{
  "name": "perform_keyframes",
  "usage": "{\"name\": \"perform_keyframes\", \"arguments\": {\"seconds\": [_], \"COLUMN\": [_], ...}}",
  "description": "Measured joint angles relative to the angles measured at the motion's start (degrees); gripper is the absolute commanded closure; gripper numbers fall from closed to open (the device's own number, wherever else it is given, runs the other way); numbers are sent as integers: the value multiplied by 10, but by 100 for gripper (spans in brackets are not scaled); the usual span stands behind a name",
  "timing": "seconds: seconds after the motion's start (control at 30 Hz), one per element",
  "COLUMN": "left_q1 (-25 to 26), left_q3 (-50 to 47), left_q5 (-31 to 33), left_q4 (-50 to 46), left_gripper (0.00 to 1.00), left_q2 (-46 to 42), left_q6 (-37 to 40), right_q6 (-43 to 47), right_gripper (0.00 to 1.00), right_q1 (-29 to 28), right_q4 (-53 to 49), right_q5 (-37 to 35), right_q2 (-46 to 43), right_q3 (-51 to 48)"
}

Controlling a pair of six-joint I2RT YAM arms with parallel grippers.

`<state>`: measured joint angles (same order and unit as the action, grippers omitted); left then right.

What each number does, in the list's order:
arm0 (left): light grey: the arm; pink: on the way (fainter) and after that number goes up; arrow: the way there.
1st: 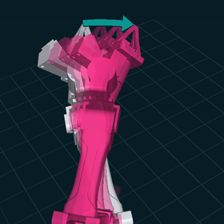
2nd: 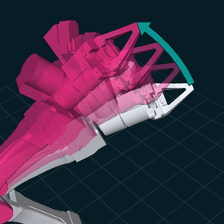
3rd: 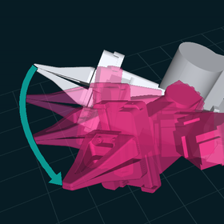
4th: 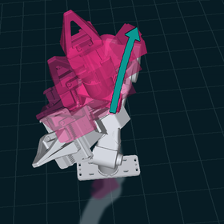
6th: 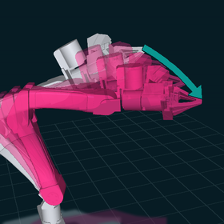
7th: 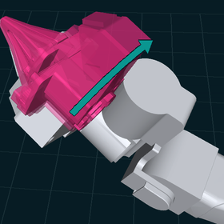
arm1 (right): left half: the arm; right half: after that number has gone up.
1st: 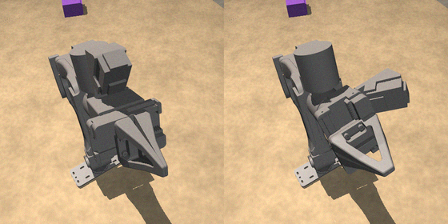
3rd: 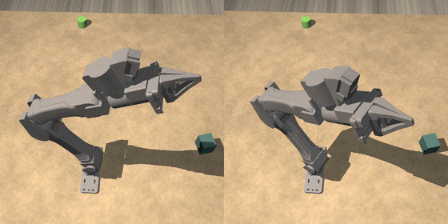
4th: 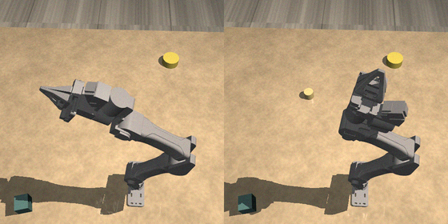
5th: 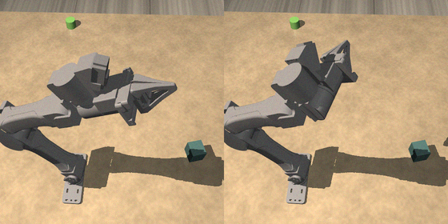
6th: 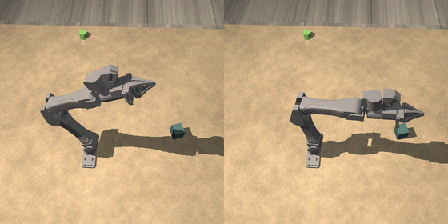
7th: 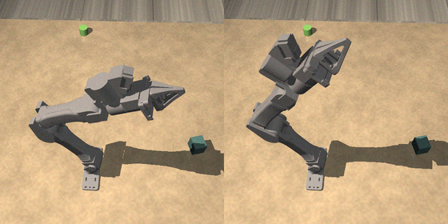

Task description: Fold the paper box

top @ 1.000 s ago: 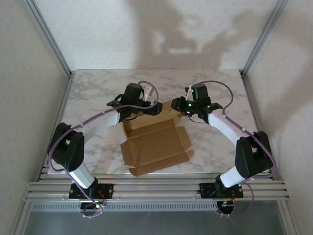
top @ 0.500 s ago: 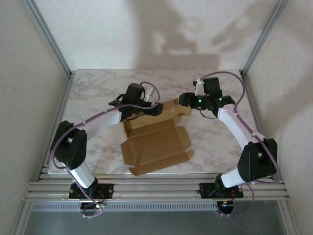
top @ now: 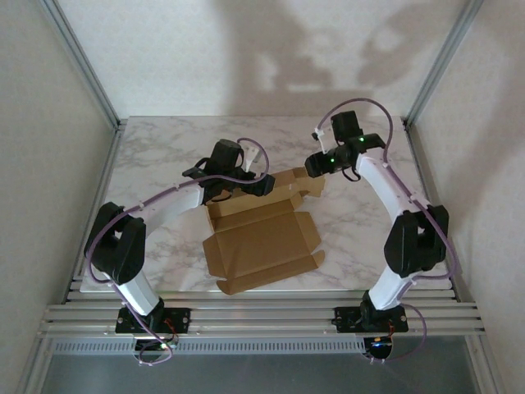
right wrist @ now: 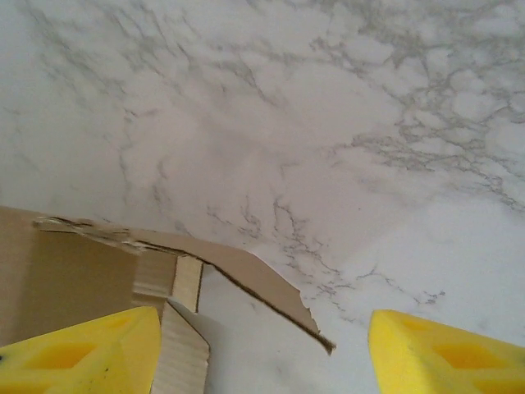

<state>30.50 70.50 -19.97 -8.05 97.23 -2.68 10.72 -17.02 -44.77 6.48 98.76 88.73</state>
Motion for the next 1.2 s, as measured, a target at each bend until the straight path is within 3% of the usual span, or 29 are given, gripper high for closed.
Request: {"name": "perform_keyframes", "arguments": {"seconds": [0.2, 0.53, 0.87, 1.2], "left_q1": [0, 0, 0, 0], "left_q3": [0, 5, 13, 18], "left_q5": [0, 0, 0, 5], "left_q4": [0, -3, -4, -7], "left_gripper": [1, 1, 1, 1], "left_q2": [0, 4, 11, 8], "left_q6": [2, 2, -2, -30], "right_q6": [34, 36, 22, 9], "right_gripper": [38, 66, 86, 92], "right_q1": [0, 0, -13, -43], "right_q4": [-29, -42, -54, -60], "right_q5": [12, 27, 36, 10], "right_q2": [44, 47, 33, -11], "right_q3": [36, 27, -10, -43]}}
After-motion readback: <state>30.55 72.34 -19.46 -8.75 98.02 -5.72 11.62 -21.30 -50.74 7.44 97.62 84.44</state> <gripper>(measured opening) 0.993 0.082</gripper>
